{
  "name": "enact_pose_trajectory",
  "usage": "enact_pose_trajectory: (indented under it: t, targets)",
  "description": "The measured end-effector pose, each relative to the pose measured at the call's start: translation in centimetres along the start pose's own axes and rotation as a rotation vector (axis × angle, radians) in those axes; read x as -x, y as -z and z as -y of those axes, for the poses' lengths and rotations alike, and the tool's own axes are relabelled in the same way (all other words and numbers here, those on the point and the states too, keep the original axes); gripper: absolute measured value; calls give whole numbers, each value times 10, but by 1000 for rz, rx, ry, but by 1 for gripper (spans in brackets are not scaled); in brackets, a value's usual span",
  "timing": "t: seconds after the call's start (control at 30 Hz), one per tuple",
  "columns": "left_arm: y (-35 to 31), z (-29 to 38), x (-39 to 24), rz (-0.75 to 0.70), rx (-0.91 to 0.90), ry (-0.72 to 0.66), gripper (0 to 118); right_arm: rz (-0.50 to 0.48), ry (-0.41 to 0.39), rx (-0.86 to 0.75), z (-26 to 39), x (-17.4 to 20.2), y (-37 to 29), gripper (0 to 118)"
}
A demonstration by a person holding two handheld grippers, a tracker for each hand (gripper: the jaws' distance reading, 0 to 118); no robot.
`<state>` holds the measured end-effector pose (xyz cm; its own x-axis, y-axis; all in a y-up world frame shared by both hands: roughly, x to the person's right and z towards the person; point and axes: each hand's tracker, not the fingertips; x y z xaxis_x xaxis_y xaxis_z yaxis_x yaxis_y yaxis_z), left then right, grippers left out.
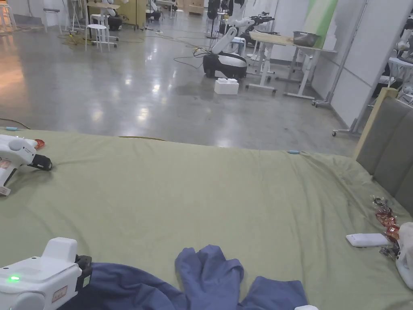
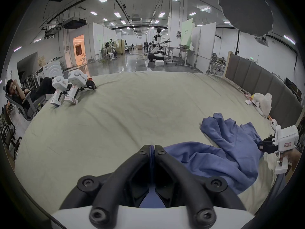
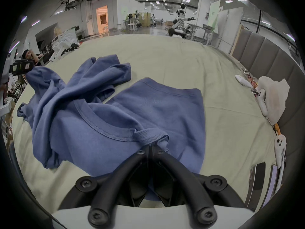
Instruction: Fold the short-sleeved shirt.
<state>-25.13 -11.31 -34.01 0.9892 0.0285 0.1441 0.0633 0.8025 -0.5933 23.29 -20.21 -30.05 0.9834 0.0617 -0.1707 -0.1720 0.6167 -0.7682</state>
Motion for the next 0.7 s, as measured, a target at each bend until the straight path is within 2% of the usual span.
enact_pose_trajectory:
  t: [0.27,0.5,0.7]
  targets:
    - [-74,-42,3,-18,-127,-22,1,85,46,-295,-26,3,-81,0]
    - [-122,-97,34,-78,-261,-16,1,137,5,-485,-76,-3,-143,0]
    - [-168,-149,67,-148,-353,-9,1,165,13,-632,-134,-12,-193,0]
